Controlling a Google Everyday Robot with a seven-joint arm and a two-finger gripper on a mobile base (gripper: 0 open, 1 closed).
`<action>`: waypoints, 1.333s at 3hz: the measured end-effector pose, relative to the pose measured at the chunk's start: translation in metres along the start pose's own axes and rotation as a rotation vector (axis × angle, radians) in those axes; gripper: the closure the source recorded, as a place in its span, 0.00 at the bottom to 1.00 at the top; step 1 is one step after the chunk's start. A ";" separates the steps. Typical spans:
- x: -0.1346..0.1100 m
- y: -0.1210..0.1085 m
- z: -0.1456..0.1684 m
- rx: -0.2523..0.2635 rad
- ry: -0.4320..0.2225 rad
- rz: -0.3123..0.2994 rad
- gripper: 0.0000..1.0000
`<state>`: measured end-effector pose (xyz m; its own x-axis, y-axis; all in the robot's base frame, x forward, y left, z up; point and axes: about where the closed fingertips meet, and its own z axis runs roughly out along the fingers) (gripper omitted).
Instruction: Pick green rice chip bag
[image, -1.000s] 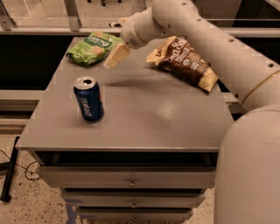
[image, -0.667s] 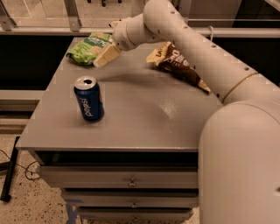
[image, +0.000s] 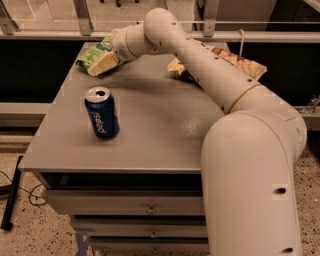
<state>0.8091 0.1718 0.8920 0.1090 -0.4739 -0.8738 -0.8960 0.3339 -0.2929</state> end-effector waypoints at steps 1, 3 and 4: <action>0.010 0.005 0.021 0.004 0.045 0.013 0.00; 0.019 0.010 0.038 0.034 0.092 0.049 0.42; 0.015 0.011 0.036 0.040 0.094 0.054 0.64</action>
Offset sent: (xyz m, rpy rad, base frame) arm 0.0129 0.0223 -0.0416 -0.0915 0.0487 -0.1055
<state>0.8165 0.1981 0.8617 0.0187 -0.5284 -0.8488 -0.8814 0.3920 -0.2634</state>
